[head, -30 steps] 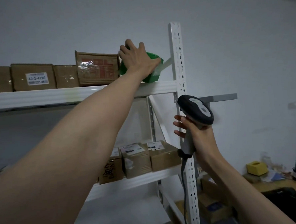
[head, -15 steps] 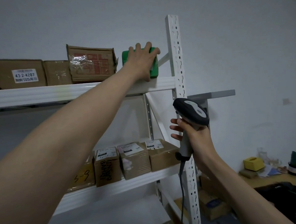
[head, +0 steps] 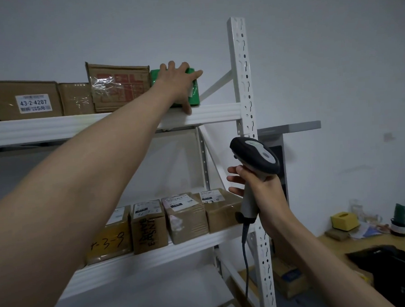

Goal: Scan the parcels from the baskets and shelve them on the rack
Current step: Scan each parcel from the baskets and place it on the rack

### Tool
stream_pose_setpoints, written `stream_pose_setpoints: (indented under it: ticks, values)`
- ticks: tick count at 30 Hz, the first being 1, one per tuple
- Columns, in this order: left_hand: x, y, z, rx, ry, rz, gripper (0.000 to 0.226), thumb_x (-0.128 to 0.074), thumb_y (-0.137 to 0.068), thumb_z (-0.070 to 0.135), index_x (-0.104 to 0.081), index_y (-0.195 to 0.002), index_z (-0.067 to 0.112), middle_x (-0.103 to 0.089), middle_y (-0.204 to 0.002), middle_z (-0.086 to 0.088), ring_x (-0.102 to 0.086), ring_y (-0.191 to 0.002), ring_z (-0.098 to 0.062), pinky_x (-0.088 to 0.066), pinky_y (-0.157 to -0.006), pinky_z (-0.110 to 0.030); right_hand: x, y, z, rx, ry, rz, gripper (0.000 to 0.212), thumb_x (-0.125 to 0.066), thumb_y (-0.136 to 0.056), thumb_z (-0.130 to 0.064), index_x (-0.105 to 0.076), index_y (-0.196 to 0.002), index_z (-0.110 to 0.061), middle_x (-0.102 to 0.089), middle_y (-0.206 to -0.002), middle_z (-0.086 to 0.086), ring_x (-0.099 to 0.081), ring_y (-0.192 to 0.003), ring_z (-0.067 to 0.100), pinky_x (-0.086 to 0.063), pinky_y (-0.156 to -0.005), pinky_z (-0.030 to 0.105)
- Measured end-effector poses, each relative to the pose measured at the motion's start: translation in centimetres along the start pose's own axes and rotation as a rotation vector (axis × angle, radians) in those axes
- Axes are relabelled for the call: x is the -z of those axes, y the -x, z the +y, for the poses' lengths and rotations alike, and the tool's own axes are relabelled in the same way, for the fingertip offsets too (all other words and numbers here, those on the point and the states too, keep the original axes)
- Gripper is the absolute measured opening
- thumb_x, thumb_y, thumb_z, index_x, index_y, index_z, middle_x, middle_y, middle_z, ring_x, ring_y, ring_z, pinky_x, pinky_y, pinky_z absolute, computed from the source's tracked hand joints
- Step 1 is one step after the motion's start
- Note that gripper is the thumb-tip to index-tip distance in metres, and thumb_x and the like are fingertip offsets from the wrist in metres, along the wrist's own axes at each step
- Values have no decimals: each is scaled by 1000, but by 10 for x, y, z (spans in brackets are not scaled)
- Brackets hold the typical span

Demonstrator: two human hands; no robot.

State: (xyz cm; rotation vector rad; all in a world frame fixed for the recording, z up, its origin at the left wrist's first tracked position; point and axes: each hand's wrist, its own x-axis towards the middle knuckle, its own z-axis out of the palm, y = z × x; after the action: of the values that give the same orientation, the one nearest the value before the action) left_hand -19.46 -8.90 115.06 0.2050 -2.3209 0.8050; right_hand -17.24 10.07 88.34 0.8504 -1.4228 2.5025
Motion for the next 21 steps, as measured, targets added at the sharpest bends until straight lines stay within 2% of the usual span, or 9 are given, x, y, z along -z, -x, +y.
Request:
stream_pose_setpoints:
  ticks: [5, 11, 15, 21]
  values:
    - [-3, 2, -4, -20, 21, -20, 125, -81, -71, 63, 0, -161, 35, -16, -164, -14, -21, -144, -47, -21, -118, -59, 7, 4, -1, -24, -9, 29, 13, -67, -95, -13, -73, -107, -10, -78, -103, 6, -75, -98, 22, -62, -73, 28]
    - [-8, 10, 5, -9, 38, -36, 122, -71, -77, 71, 8, -161, 33, 22, -166, -13, 0, -151, -49, -4, -123, -61, 9, 14, -1, -20, 12, 44, 15, -68, -95, -12, -72, -108, -8, -77, -102, 11, -76, -93, 23, -61, -70, 27]
    - [-25, 17, 5, -29, 39, 37, 118, -69, -77, 72, 2, -162, 31, 23, -166, -14, 10, -151, -48, 0, -121, -64, 6, 19, -3, -27, 18, 56, 10, -69, -94, -10, -72, -103, -6, -76, -102, 16, -75, -84, 21, -61, -67, 28]
    - [-40, 35, 1, -53, 84, 116, 115, -71, -77, 68, -4, -162, 29, 16, -168, -13, 9, -153, -45, 2, -121, -63, 13, 35, 0, -31, 81, 77, 8, -69, -94, -12, -72, -101, -8, -76, -99, 15, -73, -83, 22, -63, -74, 37]
